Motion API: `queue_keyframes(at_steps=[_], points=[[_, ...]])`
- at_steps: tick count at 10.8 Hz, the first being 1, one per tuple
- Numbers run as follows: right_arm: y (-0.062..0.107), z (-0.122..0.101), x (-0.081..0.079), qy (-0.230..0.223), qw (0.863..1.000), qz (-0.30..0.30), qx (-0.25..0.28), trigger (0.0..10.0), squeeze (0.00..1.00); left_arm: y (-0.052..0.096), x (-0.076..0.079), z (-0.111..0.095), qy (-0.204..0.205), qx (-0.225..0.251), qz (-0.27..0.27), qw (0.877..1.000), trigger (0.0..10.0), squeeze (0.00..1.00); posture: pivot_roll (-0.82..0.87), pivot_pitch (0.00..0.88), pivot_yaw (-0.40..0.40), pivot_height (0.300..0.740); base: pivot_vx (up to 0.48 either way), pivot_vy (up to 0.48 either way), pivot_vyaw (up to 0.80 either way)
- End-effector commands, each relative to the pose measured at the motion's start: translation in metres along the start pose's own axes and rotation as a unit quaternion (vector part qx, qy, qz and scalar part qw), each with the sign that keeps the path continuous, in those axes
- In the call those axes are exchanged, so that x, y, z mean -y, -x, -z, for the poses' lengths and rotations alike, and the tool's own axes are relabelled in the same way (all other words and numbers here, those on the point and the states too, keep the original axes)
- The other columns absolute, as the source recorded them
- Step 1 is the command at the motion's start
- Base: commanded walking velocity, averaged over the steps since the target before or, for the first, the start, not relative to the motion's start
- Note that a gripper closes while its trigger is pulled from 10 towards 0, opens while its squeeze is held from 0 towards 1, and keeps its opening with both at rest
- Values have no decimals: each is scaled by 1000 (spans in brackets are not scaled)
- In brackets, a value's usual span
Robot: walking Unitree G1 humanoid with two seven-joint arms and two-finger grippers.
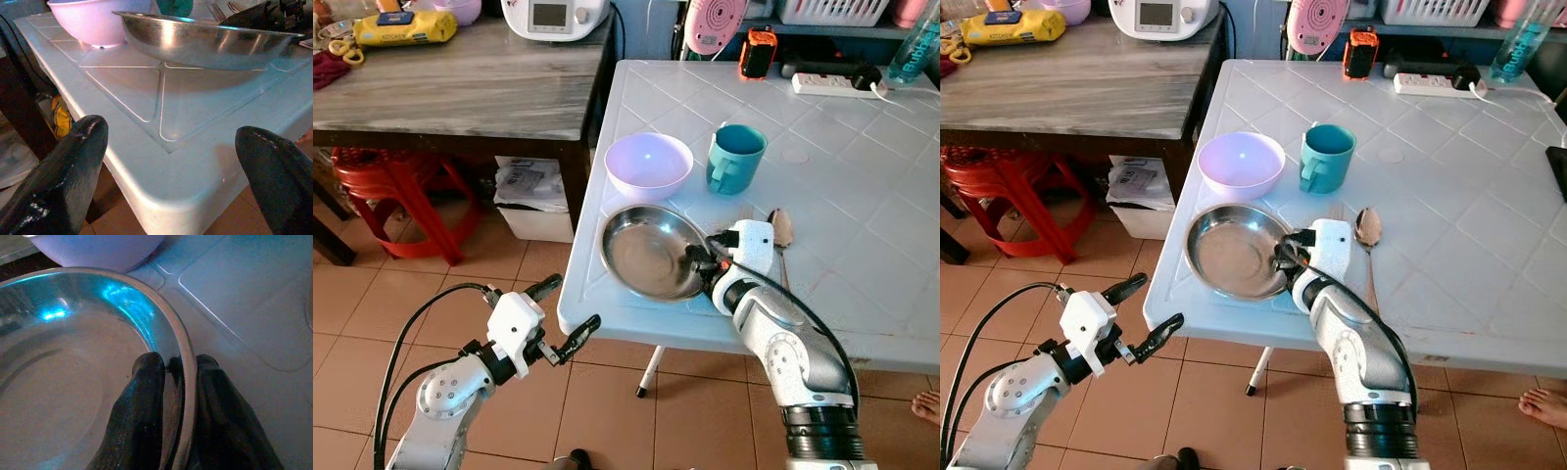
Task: Setting the table
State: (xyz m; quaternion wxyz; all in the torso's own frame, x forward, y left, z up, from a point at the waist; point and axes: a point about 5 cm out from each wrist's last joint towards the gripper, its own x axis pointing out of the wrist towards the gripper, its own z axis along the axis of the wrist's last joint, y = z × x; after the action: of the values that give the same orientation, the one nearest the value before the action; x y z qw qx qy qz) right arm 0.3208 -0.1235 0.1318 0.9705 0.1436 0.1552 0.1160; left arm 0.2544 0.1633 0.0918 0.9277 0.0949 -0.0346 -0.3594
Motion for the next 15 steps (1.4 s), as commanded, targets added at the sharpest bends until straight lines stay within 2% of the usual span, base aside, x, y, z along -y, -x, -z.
queue_keyframes(at_steps=[1, 2, 4, 5, 6, 7, 9, 10, 11, 12, 13, 14, 15], points=[[3, 32, 13, -20, 996, 35, -77, 0, 0, 3, -2, 1, -4, -3, -1, 1000, 10000, 0, -19, 167, 34, 740, 0, 0, 0], [3, 27, 11, -20, 997, 36, -66, 0, 0, 2, -3, 1, -4, 1, -2, 1000, 10000, 0, -20, 166, 34, 740, 0, 0, 0], [3, 14, 7, 6, 998, 44, -36, 0, 0, 2, -3, -2, -3, 12, 0, 1000, 10000, 0, -21, 164, 36, 740, 0, 0, 0], [3, 7, 4, 9, 999, 48, -12, 0, 0, 2, -5, -5, -1, 19, 1, 1000, 10000, 0, -22, 162, 36, 740, 0, 0, 0], [2, 1, 5, 31, 998, 60, 15, 0, 0, 1, -9, -7, 3, 25, -11, 1000, 10000, 0, -22, 162, 36, 740, 0, 0, 0], [2, 2, 3, 4, 998, 60, 15, 0, 0, -2, -18, -10, 13, 34, -44, 998, 10000, 0, -20, 160, 38, 740, 0, 0, 0], [4, -1, -5, -12, 999, 26, 28, 0, 0, -3, -34, -14, 27, 49, -106, 993, 10000, 0, -23, 153, 34, 740, 0, 0, 0], [5, -5, -11, 24, 999, 8, 47, 0, 0, -2, -49, -15, 35, 51, -175, 983, 10000, 0, -21, 151, 30, 740, 0, 0, 0], [6, -7, -15, 28, 998, -3, 57, 471, 0, -1, -55, -13, 35, 43, -216, 975, 10000, 0, -21, 151, 30, 740, 0, 0, 0], [8, -13, -22, 53, 995, -22, 82, 4941, 0, 1, -62, -10, 30, 30, -268, 963, 10000, 0, -18, 147, 30, 740, 0, 0, 0], [9, -17, -26, 62, 992, -31, 101, 10000, 0, 2, -65, -9, 34, 27, -296, 954, 10000, 0, -17, 145, 30, 740, 0, 0, 0], [10, -19, -29, 61, 991, -36, 111, 10000, 0, 2, -66, -8, 35, 27, -310, 950, 10000, 0, -17, 145, 30, 740, 0, 0, 0], [12, -21, -31, 73, 988, -43, 127, 10000, 0, 0, -65, -6, 55, 24, -335, 940, 10000, 0, -15, 140, 32, 740, 0, 0, 0]])
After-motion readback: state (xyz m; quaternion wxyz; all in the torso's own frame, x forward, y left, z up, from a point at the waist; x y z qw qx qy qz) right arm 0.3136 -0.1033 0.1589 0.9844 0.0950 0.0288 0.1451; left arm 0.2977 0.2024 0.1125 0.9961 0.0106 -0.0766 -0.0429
